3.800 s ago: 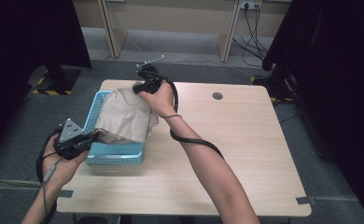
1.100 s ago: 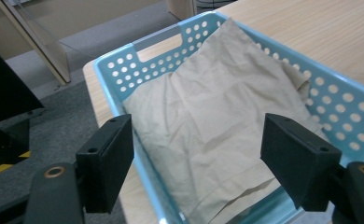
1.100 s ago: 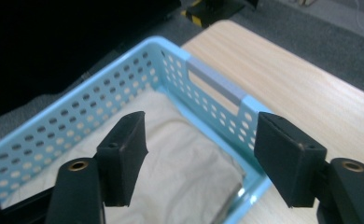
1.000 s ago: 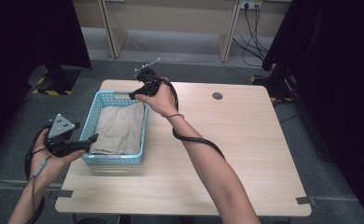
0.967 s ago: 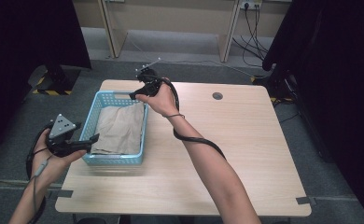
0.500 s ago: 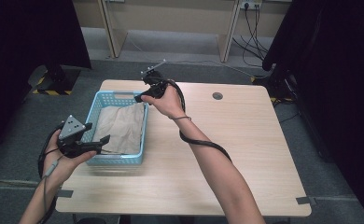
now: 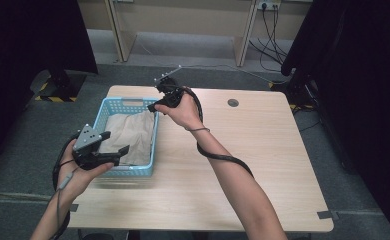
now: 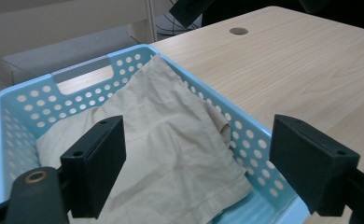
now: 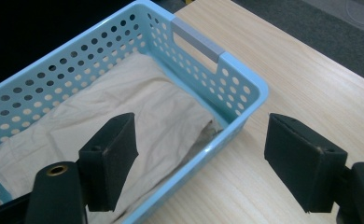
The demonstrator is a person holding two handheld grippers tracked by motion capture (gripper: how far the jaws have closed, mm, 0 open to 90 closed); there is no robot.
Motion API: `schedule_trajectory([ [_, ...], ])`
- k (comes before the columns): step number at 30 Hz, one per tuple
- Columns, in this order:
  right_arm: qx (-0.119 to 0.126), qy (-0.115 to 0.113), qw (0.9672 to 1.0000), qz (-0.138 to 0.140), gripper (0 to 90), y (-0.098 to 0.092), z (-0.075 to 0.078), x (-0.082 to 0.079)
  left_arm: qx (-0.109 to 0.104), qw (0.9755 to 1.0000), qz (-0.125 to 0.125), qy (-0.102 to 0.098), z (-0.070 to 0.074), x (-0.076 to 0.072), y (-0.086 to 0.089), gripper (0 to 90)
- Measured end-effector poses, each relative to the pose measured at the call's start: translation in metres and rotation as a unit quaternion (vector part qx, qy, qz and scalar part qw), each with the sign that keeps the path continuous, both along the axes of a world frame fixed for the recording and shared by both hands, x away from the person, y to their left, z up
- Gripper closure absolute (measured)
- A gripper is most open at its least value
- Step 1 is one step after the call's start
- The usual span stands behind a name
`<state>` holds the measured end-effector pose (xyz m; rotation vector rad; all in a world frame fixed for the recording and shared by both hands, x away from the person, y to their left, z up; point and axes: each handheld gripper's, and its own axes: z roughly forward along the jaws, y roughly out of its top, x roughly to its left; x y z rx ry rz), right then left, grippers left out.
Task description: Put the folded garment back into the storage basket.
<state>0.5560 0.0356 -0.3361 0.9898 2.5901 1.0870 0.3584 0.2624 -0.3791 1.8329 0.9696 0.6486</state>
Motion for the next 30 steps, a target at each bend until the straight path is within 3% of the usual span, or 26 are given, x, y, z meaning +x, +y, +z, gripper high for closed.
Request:
schedule_trajectory([
  [11,-0.001,-0.010,0.9999,-0.008,26.1,-0.023,0.001,-0.007,-0.023,0.9996,-0.013,-0.013,-0.002,0.001,-0.017,18.2],
  [30,0.004,-0.015,0.9992,-0.038,26.0,-0.075,-0.004,-0.020,-0.034,0.9986,-0.035,-0.020,-0.005,0.004,-0.041,18.2],
])
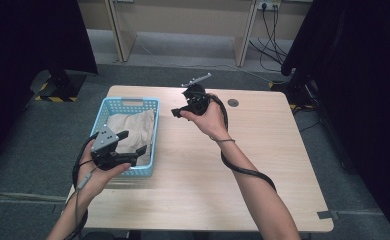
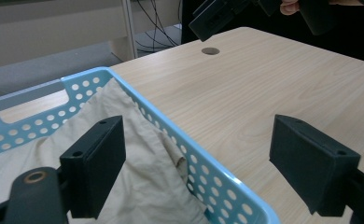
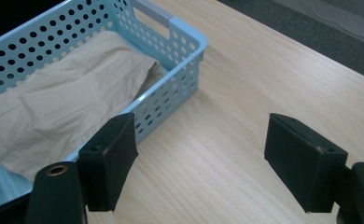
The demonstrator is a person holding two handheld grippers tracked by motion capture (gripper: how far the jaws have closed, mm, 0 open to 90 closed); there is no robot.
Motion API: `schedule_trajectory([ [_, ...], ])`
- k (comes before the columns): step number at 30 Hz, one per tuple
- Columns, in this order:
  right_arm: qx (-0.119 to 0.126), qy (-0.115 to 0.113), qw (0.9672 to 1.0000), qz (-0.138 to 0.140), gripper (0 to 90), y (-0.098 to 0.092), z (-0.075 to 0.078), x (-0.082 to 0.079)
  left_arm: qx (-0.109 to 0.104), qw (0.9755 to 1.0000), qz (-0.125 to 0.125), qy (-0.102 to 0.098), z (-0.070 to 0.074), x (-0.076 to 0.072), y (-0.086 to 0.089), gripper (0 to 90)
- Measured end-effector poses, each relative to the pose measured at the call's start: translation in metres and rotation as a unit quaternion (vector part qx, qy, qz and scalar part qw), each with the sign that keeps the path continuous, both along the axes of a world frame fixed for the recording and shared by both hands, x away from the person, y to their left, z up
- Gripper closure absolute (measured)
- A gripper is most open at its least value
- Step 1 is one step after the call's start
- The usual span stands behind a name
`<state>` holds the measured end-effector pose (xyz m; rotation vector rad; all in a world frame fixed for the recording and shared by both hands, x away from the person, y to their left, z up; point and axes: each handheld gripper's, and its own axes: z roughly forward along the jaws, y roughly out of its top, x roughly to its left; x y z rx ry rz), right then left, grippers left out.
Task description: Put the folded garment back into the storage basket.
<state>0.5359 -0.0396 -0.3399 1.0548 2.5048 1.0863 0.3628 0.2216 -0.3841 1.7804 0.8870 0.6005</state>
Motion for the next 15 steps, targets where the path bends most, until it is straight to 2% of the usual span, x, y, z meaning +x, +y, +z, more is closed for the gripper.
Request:
schedule_trajectory([
  [15,-0.010,-0.007,0.9998,-0.014,26.0,-0.027,-0.011,-0.014,-0.011,0.9995,-0.030,0.002,-0.009,-0.004,-0.029,18.2],
])
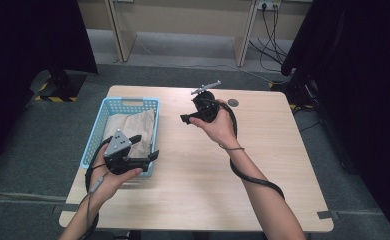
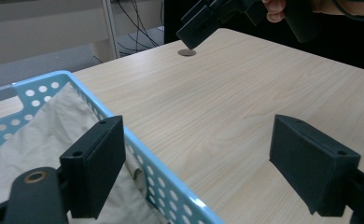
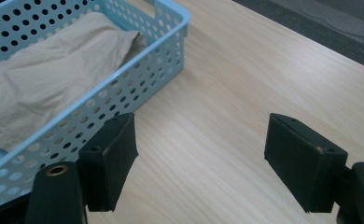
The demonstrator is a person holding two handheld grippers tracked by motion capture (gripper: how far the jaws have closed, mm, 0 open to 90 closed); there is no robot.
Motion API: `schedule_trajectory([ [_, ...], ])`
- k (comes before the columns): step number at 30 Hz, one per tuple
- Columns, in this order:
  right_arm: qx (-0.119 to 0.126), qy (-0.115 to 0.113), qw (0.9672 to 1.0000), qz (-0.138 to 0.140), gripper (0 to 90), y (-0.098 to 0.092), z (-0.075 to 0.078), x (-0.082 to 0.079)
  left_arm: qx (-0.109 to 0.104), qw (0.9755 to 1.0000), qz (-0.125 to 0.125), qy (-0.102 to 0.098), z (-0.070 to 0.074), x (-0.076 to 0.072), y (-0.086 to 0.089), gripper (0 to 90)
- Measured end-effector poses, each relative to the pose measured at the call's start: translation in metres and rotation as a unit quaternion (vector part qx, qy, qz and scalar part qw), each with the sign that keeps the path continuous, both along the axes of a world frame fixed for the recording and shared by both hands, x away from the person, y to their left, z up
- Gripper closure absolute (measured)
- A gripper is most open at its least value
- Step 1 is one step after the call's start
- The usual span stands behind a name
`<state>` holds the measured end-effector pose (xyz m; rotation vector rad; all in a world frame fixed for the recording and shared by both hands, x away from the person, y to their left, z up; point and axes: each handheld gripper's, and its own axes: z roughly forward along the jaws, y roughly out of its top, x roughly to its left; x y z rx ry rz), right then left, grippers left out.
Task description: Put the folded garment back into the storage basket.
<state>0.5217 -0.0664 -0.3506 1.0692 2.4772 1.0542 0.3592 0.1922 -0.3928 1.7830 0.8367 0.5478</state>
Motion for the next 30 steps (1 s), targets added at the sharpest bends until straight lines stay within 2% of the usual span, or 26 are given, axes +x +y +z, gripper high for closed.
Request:
schedule_trajectory([
  [16,-0.003,-0.003,0.9997,-0.023,26.0,-0.039,-0.016,-0.012,0.000,0.9997,-0.025,0.007,-0.013,0.000,-0.025,18.1],
  [30,-0.008,-0.004,0.9992,-0.039,25.9,-0.067,-0.025,-0.025,-0.002,0.9992,-0.040,0.009,-0.021,-0.004,-0.040,18.1],
])
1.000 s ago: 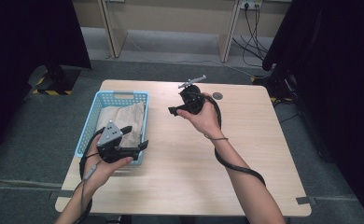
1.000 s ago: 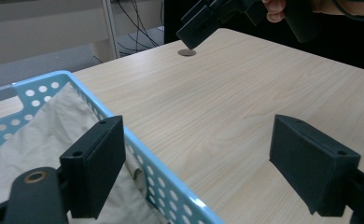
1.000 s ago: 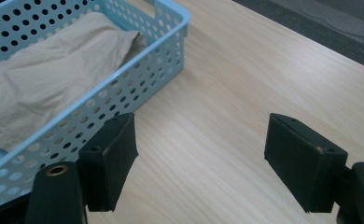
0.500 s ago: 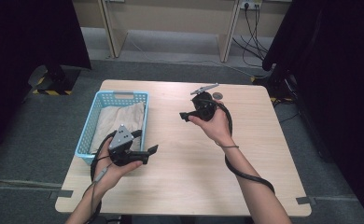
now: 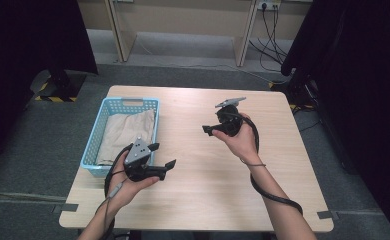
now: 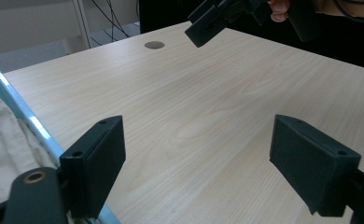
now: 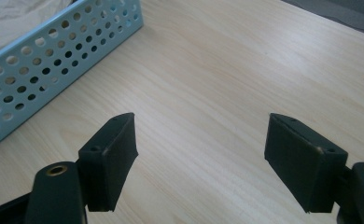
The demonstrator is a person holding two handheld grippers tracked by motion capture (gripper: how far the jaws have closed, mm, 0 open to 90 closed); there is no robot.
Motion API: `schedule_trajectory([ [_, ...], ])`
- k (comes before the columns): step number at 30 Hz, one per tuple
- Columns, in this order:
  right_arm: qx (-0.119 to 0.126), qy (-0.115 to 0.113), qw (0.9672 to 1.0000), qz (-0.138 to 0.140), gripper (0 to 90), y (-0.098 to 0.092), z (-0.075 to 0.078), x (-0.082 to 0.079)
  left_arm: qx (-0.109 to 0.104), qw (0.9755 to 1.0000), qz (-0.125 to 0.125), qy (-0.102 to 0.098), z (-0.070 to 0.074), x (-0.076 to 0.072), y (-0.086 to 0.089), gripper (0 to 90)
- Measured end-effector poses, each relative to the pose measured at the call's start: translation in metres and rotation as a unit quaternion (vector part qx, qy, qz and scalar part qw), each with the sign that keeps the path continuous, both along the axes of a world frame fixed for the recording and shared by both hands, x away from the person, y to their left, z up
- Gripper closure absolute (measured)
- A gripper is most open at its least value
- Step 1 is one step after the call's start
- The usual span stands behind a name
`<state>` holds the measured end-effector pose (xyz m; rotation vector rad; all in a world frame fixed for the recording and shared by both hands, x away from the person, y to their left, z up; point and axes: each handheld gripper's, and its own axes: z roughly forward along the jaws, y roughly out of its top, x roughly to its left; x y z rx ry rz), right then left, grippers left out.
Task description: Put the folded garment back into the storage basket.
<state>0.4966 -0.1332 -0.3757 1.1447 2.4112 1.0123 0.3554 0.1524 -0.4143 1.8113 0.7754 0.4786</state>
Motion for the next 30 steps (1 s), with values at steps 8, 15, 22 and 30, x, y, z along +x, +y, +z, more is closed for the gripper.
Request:
schedule_trajectory([
  [8,0.000,0.000,1.0000,-0.006,25.9,-0.013,-0.009,-0.011,-0.003,0.9999,-0.011,-0.001,-0.006,-0.002,-0.010,18.1],
  [15,0.000,0.000,0.9999,-0.013,25.8,-0.025,-0.017,-0.021,-0.002,0.9998,-0.017,-0.006,-0.008,-0.004,-0.016,18.1],
  [22,0.002,0.000,0.9998,-0.020,25.8,-0.036,-0.022,-0.028,-0.007,0.9998,-0.020,-0.008,-0.012,-0.006,-0.021,18.1],
  [30,0.006,0.001,0.9996,-0.028,25.7,-0.051,-0.029,-0.038,-0.009,0.9997,-0.021,-0.007,-0.018,-0.008,-0.023,18.1],
])
